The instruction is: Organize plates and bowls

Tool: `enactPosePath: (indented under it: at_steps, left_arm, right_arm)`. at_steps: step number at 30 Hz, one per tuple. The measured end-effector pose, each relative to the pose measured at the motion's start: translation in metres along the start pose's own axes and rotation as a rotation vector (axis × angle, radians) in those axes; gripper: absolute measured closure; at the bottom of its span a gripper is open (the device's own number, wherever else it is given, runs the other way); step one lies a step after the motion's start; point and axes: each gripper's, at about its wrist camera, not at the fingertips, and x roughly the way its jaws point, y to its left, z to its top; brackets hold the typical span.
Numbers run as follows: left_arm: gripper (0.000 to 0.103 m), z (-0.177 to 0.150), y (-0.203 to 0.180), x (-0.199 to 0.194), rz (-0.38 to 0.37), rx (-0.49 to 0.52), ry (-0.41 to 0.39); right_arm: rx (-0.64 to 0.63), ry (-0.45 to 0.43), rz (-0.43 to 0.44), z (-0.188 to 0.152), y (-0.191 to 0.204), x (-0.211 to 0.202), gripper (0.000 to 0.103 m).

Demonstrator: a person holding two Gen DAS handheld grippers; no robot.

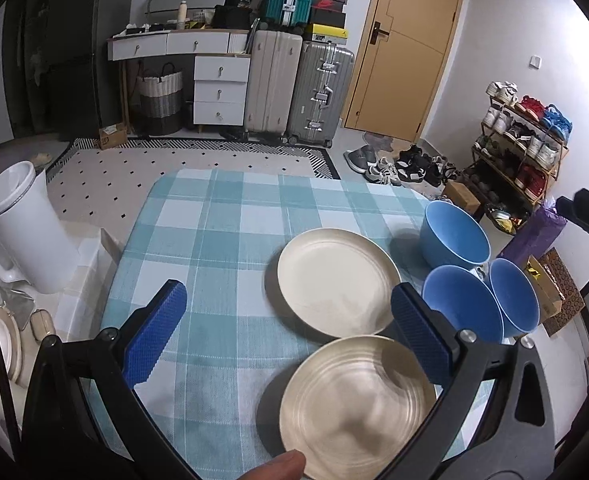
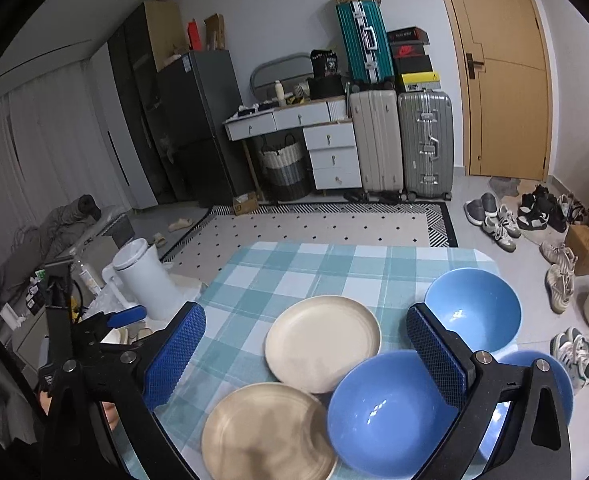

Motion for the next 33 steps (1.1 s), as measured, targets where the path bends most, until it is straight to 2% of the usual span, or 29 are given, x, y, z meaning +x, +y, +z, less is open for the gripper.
enactPosePath:
  at_steps: [5,9,16,33]
  left_arm:
    - [0.001,0.013,0.001,0.026,0.017,0.010,0.025]
    - [0.001,0.021,0.006,0.054,0.026,-0.005,0.058]
    - [0.001,0.019,0.019,0.110,0.041,-0.041,0.138]
    - [0.001,0.004,0.020,0.198,0.075,-0.023,0.256]
  right_arm:
    - [-0.009,0.068,-0.003,0.012,-0.010,0.037,0.001]
    - [-0.008,0.168,0.006,0.013,-0.023,0.078,0.001]
    - [-0.001,0.300,-0.023,0.010,-0.050,0.145,0.001]
    - [-0.047,0.502,-0.039,-0.018,-0.070,0.237,0.001]
